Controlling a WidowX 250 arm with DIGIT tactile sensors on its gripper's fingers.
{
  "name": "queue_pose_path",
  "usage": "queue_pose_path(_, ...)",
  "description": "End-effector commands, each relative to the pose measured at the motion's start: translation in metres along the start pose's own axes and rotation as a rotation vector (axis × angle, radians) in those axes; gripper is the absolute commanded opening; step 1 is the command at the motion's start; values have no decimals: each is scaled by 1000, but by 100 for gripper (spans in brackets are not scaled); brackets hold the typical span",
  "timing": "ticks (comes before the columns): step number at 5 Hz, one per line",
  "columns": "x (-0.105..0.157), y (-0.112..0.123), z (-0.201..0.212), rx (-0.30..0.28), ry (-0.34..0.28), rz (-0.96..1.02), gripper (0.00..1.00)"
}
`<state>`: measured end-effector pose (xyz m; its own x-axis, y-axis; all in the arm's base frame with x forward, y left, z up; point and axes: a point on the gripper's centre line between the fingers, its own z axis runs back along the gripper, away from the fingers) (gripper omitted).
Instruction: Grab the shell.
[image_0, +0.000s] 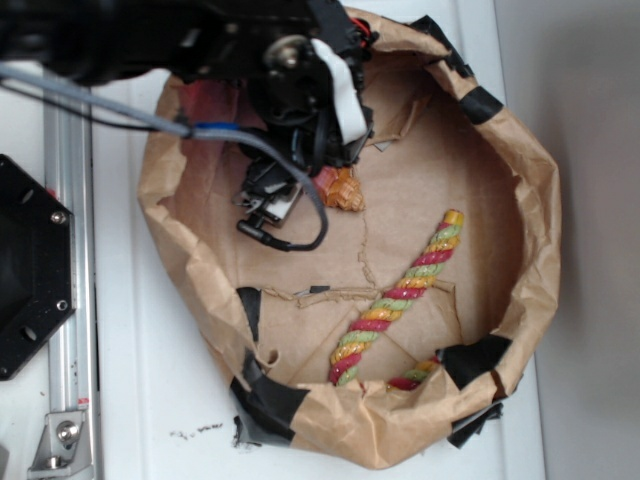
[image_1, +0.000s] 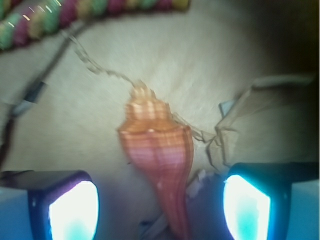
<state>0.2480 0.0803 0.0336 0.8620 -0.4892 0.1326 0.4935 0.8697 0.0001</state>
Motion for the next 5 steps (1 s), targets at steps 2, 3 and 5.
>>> queue_pose_path(2, 16, -10, 3, 168, -51, 41, 0)
queue_pose_path(3, 16, -9, 4, 168, -55, 67, 0)
queue_pose_path(5, 17, -10, 8, 150, -50, 79, 44)
